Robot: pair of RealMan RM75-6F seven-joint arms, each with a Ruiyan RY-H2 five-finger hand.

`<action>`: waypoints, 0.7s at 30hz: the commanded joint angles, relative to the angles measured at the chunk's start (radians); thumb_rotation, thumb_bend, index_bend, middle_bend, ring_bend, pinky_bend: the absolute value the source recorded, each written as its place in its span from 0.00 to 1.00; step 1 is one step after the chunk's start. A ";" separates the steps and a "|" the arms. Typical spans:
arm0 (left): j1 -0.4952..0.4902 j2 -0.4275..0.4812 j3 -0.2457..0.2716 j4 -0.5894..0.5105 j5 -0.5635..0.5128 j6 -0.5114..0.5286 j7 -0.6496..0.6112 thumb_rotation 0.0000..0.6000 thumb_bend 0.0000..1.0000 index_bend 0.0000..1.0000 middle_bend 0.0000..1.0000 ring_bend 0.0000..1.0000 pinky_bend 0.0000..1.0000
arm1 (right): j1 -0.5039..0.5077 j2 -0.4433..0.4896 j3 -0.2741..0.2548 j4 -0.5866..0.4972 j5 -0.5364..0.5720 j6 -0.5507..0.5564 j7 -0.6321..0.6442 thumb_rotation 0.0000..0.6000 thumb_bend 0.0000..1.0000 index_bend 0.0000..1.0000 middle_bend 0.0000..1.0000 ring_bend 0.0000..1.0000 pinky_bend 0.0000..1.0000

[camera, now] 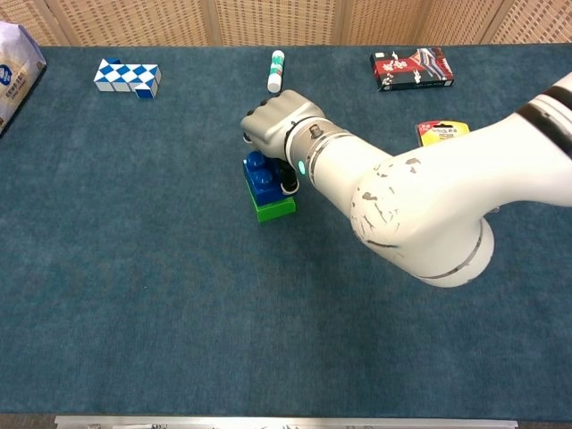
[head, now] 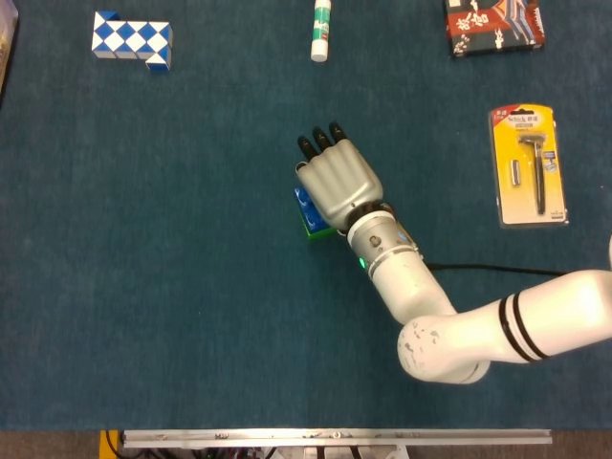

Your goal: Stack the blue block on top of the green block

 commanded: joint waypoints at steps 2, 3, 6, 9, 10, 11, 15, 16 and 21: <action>0.001 0.001 0.000 0.000 0.001 0.001 -0.002 1.00 0.20 0.25 0.03 0.00 0.09 | 0.007 -0.011 0.003 0.011 0.012 0.000 -0.010 1.00 0.27 0.49 0.10 0.00 0.08; 0.002 0.001 0.000 0.000 0.001 0.002 -0.003 1.00 0.20 0.25 0.03 0.00 0.09 | 0.008 -0.012 0.003 0.013 0.014 0.000 -0.011 1.00 0.26 0.49 0.10 0.00 0.08; 0.006 0.002 0.003 0.001 0.006 0.008 -0.006 1.00 0.20 0.26 0.03 0.00 0.09 | 0.012 -0.019 0.004 0.023 0.023 0.000 -0.019 1.00 0.26 0.49 0.10 0.00 0.08; 0.005 0.002 0.001 0.002 0.004 0.007 -0.010 1.00 0.20 0.26 0.03 0.00 0.09 | 0.015 -0.024 0.004 0.030 0.034 -0.001 -0.028 1.00 0.27 0.49 0.10 0.00 0.08; 0.006 0.003 0.001 0.001 0.005 0.008 -0.010 1.00 0.20 0.25 0.03 0.00 0.09 | 0.015 -0.025 0.004 0.032 0.037 -0.001 -0.032 1.00 0.27 0.49 0.10 0.00 0.08; 0.006 0.003 0.001 0.001 0.005 0.007 -0.011 1.00 0.20 0.25 0.03 0.00 0.09 | 0.016 -0.027 0.003 0.035 0.041 -0.001 -0.036 1.00 0.27 0.49 0.10 0.00 0.08; 0.004 0.003 -0.001 0.002 0.002 0.004 -0.012 1.00 0.20 0.25 0.03 0.00 0.09 | 0.019 -0.030 0.004 0.040 0.048 -0.004 -0.044 1.00 0.26 0.49 0.10 0.00 0.08; 0.003 0.003 -0.001 0.002 0.001 0.003 -0.012 1.00 0.20 0.25 0.03 0.00 0.09 | 0.019 -0.030 0.004 0.040 0.047 -0.004 -0.045 1.00 0.27 0.49 0.10 0.00 0.08; -0.001 0.004 -0.004 0.001 -0.004 -0.002 -0.010 1.00 0.20 0.25 0.03 0.00 0.09 | 0.024 -0.035 0.004 0.041 0.039 0.004 -0.056 1.00 0.27 0.49 0.11 0.00 0.08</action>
